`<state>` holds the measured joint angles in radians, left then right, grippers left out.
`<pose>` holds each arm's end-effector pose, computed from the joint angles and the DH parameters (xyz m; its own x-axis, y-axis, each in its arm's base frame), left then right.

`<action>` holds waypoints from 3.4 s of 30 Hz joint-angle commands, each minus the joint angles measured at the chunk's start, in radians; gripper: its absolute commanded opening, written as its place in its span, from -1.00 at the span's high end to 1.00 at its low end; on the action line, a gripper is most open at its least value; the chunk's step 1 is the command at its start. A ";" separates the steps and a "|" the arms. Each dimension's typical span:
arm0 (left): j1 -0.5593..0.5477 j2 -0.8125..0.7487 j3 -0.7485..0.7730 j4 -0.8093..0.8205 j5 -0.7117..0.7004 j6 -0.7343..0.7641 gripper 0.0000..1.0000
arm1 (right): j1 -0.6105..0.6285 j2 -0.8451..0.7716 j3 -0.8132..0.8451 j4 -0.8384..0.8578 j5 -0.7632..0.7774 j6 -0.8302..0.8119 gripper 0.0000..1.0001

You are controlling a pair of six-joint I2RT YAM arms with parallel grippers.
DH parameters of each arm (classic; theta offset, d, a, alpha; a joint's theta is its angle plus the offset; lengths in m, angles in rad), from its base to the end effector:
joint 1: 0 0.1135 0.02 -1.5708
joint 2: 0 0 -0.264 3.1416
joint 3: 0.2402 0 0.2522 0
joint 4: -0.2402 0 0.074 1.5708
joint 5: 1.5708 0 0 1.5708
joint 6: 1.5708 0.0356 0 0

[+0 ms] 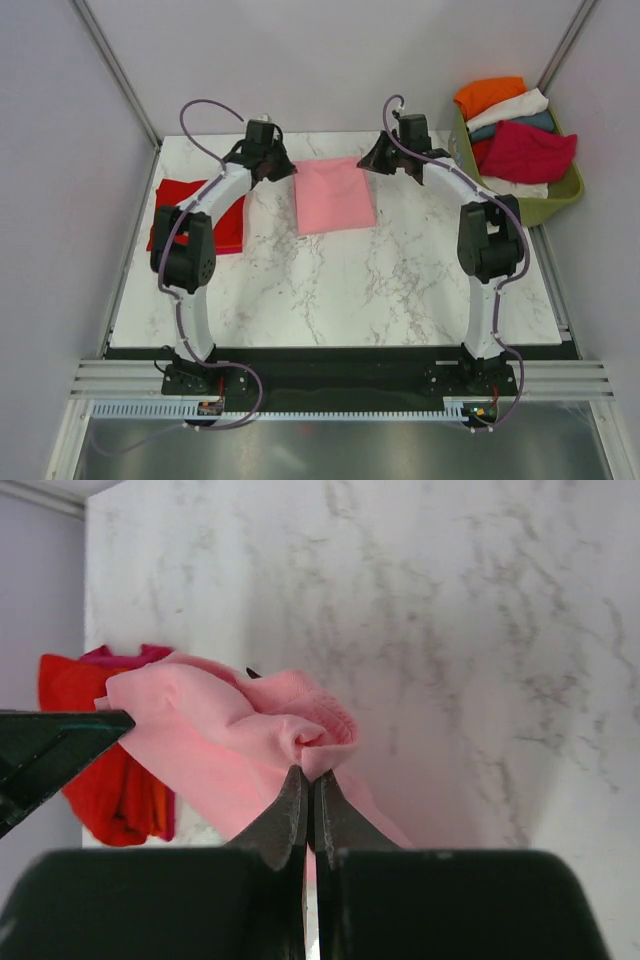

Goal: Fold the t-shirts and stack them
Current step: Neatly place the folded tshirt to the corner

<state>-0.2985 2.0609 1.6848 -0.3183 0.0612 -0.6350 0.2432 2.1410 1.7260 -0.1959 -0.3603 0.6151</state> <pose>0.4565 -0.1427 0.2422 -0.6932 -0.4062 -0.5954 -0.0903 0.8685 -0.4873 0.4811 0.1323 0.2303 -0.7465 0.3712 -0.5523 -0.0917 0.7647 0.6378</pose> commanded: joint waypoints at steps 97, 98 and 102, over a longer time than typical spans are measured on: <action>0.719 -0.203 -0.052 -0.015 -0.003 0.061 -0.36 | 0.505 0.563 0.687 0.581 0.173 0.236 -0.22; 0.720 -0.212 -0.083 0.001 0.006 0.057 -0.41 | 0.505 0.559 0.681 0.582 0.173 0.232 -0.25; 0.719 -0.286 -0.134 0.019 0.002 0.063 -0.66 | 0.501 0.462 0.565 0.631 0.175 0.198 -0.42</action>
<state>0.4145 1.8584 1.5791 -0.3748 0.0486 -0.5644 0.7513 2.6892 2.3463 0.3450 -0.1993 0.8520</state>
